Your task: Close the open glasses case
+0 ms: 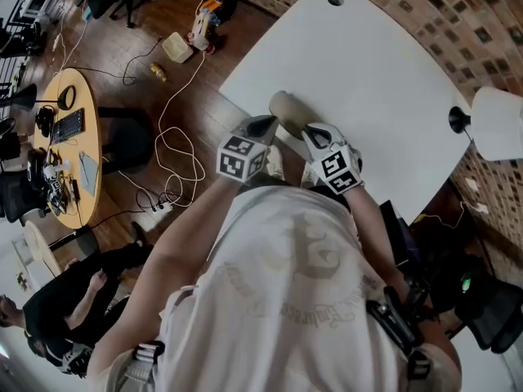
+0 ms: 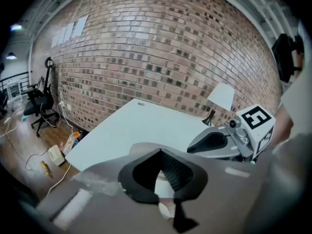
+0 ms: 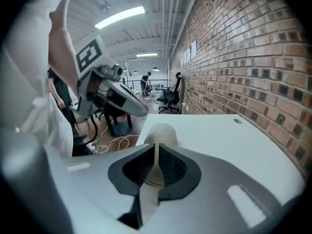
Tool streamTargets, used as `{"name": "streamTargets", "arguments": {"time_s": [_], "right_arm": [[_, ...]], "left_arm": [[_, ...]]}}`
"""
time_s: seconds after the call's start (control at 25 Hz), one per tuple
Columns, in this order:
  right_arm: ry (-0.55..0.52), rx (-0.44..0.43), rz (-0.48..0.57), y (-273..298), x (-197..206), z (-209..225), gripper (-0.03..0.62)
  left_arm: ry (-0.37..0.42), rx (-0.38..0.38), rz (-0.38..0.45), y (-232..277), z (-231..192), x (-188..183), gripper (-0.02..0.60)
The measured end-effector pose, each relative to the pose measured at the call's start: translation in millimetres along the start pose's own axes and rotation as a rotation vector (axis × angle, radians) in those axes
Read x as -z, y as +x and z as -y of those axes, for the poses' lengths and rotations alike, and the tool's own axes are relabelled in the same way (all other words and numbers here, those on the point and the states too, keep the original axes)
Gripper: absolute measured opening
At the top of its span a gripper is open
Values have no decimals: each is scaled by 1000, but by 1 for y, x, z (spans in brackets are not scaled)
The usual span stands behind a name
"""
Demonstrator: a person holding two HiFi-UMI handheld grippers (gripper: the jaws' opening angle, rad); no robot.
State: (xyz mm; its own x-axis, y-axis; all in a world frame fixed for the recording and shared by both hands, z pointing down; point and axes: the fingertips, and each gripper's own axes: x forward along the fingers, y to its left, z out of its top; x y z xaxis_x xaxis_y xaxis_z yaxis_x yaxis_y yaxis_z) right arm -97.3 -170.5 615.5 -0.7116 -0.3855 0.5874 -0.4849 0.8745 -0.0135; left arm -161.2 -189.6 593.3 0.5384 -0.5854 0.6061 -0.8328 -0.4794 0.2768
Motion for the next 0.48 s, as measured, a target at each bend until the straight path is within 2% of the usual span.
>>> {"name": "streamTargets", "arguments": {"time_s": [0.24, 0.48], "right_arm": [[32, -55, 96, -29, -17, 9, 33], [35, -160, 184, -55, -40, 4, 14]], "left_arm": [[-62, -55, 42, -19, 22, 12, 5], [-66, -93, 162, -34, 49, -14, 5]]}}
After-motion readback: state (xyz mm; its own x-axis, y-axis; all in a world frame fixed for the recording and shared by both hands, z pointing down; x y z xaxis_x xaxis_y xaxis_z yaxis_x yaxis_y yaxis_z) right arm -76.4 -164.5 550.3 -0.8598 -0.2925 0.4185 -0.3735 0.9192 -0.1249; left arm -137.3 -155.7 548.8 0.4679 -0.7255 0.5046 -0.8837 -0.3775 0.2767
